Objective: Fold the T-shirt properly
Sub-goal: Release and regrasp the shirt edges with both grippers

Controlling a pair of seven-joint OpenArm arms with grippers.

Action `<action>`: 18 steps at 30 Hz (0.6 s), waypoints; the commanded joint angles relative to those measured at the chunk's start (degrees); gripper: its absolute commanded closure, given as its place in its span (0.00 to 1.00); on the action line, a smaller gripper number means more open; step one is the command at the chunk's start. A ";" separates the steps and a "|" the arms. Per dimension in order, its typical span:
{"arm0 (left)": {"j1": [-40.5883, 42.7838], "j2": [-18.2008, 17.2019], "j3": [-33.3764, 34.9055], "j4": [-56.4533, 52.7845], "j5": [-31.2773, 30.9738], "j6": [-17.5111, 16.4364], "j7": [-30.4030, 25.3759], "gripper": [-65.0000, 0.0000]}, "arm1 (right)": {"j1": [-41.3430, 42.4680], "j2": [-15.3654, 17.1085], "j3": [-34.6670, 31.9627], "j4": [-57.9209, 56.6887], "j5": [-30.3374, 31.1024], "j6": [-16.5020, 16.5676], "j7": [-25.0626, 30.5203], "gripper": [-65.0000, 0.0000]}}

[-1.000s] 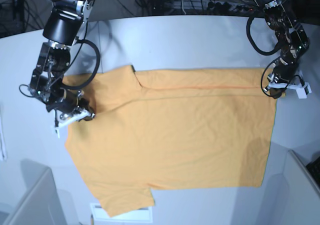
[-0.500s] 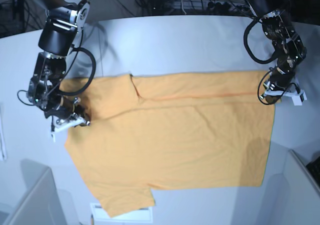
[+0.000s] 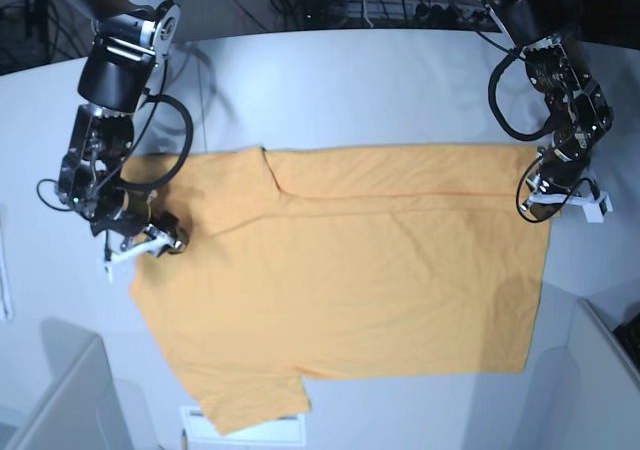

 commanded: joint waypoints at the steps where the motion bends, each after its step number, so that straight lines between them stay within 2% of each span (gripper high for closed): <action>1: -0.65 -1.16 -0.21 0.89 -0.50 -0.12 -1.26 1.00 | 1.33 0.48 0.09 1.42 0.85 0.18 0.95 0.60; 3: -0.74 -1.16 -0.30 1.15 -0.50 -0.12 -1.26 1.00 | 1.24 0.74 0.18 1.95 0.85 0.18 1.04 0.62; 6: -0.82 -1.25 -0.92 1.42 -0.76 -0.12 -1.26 0.74 | 0.89 0.66 0.62 4.67 0.85 -0.52 1.04 0.63; 11: -0.65 -2.12 -4.61 3.96 -1.02 -0.12 -1.44 0.39 | -3.51 0.30 0.71 15.66 1.11 -7.56 1.13 0.62; 14: -0.65 -2.12 -8.74 7.13 -1.11 -0.12 -1.26 0.31 | -6.67 -0.66 0.88 20.32 1.02 -9.14 3.42 0.62; 18: 2.96 -2.04 -10.15 14.16 -2.17 -0.38 -0.03 0.29 | -13.09 -1.98 3.52 25.33 1.38 -9.58 9.04 0.62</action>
